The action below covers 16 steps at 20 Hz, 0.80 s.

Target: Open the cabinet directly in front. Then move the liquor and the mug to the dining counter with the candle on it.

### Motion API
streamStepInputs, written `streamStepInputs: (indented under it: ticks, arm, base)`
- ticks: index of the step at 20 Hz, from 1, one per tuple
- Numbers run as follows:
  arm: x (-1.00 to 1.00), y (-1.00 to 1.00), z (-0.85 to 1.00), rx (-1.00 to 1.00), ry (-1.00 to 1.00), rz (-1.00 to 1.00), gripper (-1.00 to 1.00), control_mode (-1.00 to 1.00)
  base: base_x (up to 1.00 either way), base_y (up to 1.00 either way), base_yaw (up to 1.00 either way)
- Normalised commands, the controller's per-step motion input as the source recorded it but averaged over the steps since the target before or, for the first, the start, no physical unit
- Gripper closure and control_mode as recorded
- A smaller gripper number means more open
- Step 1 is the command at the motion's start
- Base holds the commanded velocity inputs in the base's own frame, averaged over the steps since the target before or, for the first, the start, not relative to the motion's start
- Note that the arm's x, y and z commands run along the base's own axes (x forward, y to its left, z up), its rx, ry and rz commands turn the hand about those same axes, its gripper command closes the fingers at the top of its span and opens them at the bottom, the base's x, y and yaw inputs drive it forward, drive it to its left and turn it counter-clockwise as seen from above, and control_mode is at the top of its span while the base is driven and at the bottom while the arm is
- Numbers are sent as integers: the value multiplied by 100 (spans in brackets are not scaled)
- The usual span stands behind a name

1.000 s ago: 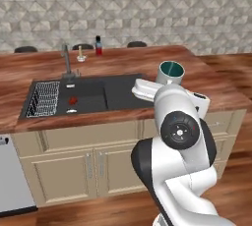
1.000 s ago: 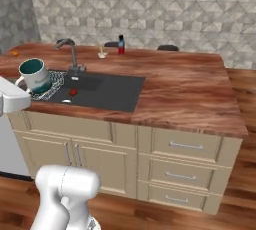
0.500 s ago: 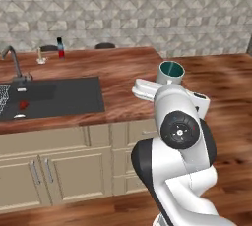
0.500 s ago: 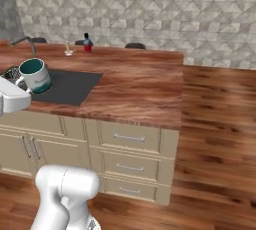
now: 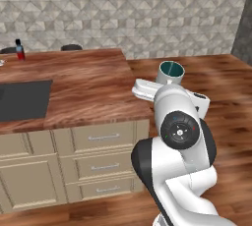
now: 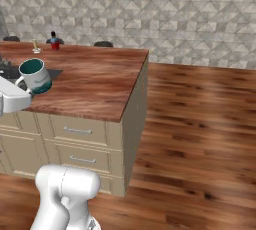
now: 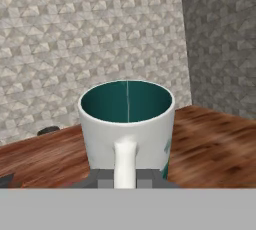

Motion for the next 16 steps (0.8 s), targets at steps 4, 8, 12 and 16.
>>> streamStepInputs:
  ticks: [4, 8, 12, 16]
  arm:
    - [0, 0, 0, 0, 0, 0, 100, 100]
    - [0, 0, 0, 0, 0, 0, 100, 100]
    - [0, 0, 0, 0, 0, 0, 100, 100]
    - [0, 0, 0, 0, 0, 0, 100, 100]
  base:
    - [0, -100, -2]
    - [8, -100, -2]
    - [65, -100, 0]
    - [100, -100, 4]
